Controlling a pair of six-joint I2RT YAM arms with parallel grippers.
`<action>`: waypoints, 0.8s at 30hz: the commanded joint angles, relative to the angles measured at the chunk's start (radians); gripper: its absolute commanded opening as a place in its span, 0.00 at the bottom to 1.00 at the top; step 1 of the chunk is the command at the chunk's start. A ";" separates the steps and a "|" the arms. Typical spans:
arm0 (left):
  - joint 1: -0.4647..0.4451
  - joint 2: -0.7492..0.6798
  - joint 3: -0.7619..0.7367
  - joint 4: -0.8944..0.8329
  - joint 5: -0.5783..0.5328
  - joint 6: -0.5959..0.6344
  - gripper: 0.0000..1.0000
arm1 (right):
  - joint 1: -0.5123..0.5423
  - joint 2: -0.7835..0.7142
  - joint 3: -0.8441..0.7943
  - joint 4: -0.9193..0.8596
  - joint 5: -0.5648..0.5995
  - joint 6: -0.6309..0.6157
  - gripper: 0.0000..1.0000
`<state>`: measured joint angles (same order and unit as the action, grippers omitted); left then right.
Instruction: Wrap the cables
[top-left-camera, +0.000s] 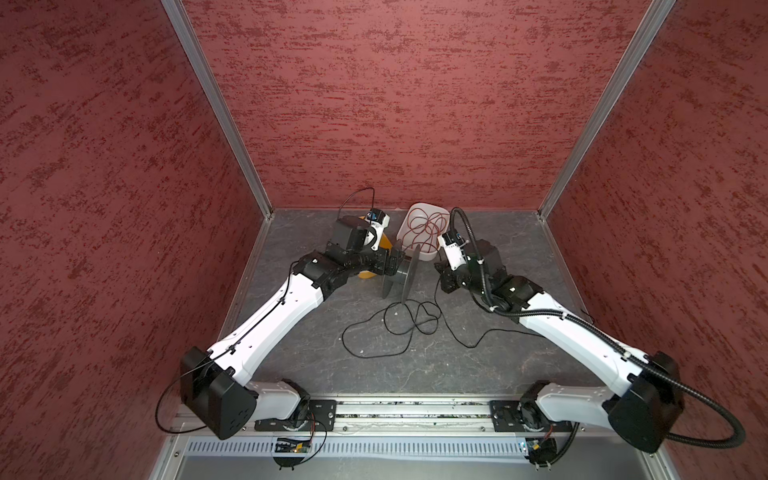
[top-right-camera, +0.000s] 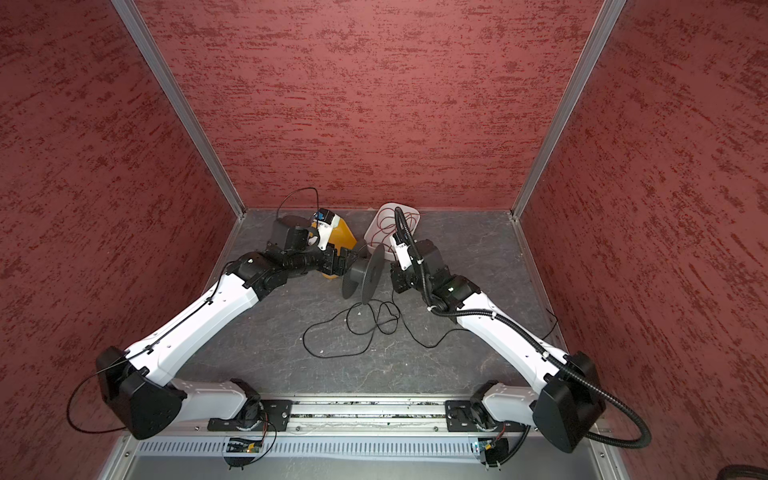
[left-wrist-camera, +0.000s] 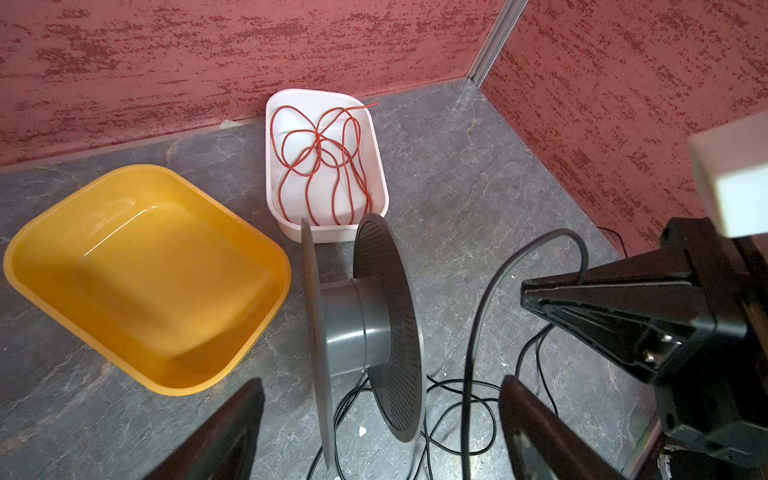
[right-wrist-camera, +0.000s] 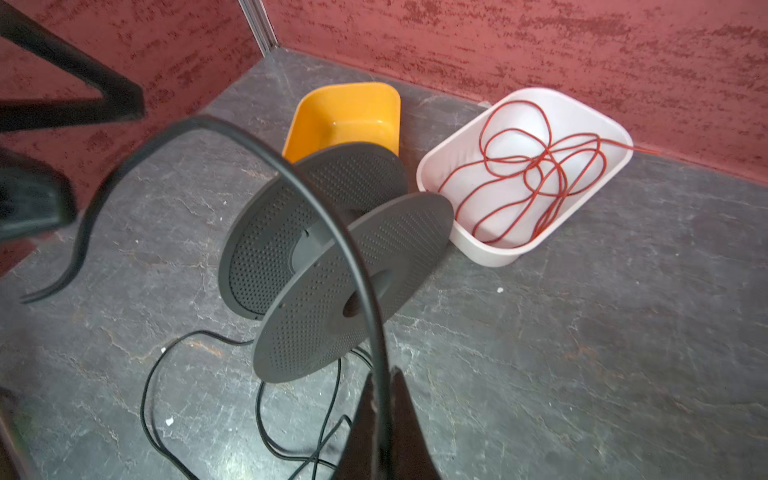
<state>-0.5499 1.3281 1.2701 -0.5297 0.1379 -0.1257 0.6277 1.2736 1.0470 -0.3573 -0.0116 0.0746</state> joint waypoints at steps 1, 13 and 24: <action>0.016 -0.013 -0.027 0.023 0.005 -0.008 0.86 | 0.005 0.031 0.076 -0.145 0.078 -0.054 0.00; 0.026 0.027 -0.069 0.087 0.041 0.006 0.77 | 0.007 0.169 0.259 -0.272 0.169 -0.146 0.00; 0.057 0.143 -0.068 0.160 0.101 -0.002 0.73 | 0.036 0.323 0.385 -0.325 0.229 -0.263 0.00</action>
<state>-0.5007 1.4464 1.2060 -0.4084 0.2073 -0.1268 0.6514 1.5749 1.3933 -0.6514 0.1795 -0.1200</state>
